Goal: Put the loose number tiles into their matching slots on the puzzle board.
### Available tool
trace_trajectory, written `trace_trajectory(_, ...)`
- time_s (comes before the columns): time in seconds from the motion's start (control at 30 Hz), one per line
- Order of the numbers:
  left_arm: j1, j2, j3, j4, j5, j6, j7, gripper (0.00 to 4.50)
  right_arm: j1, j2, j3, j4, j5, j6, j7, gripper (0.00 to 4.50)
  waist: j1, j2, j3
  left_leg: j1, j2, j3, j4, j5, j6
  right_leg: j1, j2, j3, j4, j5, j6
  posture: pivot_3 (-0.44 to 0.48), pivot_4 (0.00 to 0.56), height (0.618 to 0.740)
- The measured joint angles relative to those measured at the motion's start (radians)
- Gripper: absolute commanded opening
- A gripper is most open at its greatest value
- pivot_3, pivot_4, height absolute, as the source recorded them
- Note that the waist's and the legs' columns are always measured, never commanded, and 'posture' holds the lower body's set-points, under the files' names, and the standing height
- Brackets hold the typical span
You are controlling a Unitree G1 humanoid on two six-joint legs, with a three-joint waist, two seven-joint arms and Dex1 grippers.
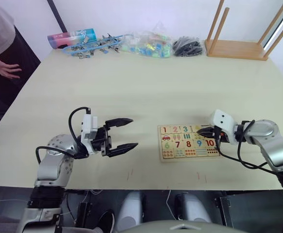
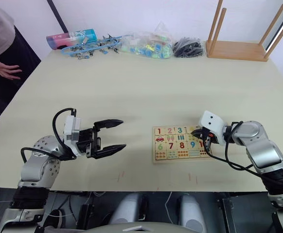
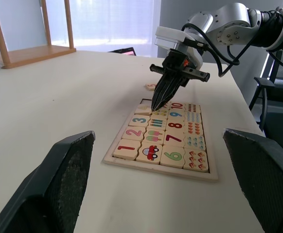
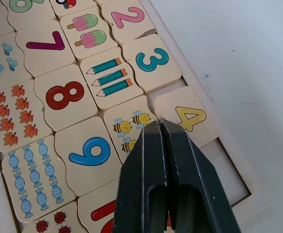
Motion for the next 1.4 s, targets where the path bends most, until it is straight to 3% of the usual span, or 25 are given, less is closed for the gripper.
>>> trace_trajectory(0.8, 0.001, -0.003, 0.0, 0.0, 0.0, 0.0, 0.001, 4.5, 0.024, 0.005, -0.008, -0.024, 0.03, 0.009, 0.0, 0.05, 0.001, 0.0, 0.0, 0.0, 0.0, 0.0, 0.0, 0.0, 0.0, 0.0, 0.0, 0.0, 0.0, 0.0, 0.0, 0.0, 0.15, 0.737)
trace_trajectory(1.07, 0.017, -0.001, 0.007, 0.0, 0.0, 0.02, 0.027, 4.5, 0.135, 0.015, -0.144, -0.084, 0.12, 0.018, -0.043, 0.05, 0.002, 0.0, 0.0, 0.0, 0.0, -0.001, 0.0, 0.0, 0.0, 0.0, 0.0, 0.0, 0.0, 0.0, 0.0, 0.0, 0.15, 0.737)
trace_trajectory(1.4, 0.061, 0.01, 0.029, 0.017, 0.023, 0.049, 0.095, 4.5, 0.354, 0.09, -0.358, -0.125, 0.228, -0.129, -0.095, 0.05, 0.002, 0.0, 0.0, 0.0, 0.0, 0.0, 0.0, 0.0, 0.0, 0.001, 0.0, 0.0, 0.0, 0.0, 0.0, 0.0, 0.15, 0.737)
